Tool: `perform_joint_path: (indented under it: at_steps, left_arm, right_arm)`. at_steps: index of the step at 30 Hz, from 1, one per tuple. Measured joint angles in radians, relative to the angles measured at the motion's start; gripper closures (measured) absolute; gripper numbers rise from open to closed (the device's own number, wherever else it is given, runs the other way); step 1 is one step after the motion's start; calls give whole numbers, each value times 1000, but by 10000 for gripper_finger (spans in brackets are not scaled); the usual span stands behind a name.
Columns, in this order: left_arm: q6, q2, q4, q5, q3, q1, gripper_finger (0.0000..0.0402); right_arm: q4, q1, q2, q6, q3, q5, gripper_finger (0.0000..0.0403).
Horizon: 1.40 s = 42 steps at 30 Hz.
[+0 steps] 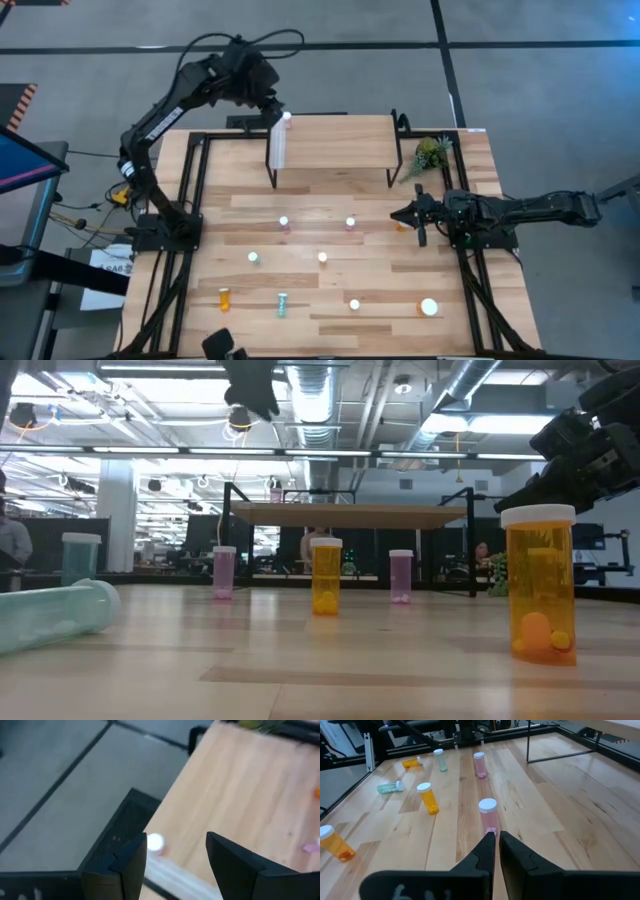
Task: Pick and place medicine bottles onto shelf by color
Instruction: Put the right pink pill bottle on the shelf aligned with the other pink pill bottle
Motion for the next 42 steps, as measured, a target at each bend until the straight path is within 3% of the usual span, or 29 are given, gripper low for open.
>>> perform_joint_path:
  at_steps: [9,15,19,23,30,37,42]
  left_arm:
    - [-3,-55,21,-27,0,-122,210]
    - [-97,-171,-54,-277,-46,-247,230]
    - [-174,-358,60,-327,-259,-354,249]
    - [-206,-566,370,-317,-582,-456,259]
    - [-243,-816,680,-326,-997,-535,260]
    - [-290,-916,905,-325,-1248,-558,260]
    - [-310,-907,936,-325,-1305,-558,260]
  right_arm:
    - [0,0,0,-21,0,0,352]
    - [5,-6,0,-103,0,0,352]
    - [8,-6,0,-104,0,0,352]
    - [39,-5,0,-100,0,0,352]
    - [251,-5,0,73,0,0,352]
    - [423,-5,0,76,4,-2,352]
    - [277,-23,0,43,74,37,352]
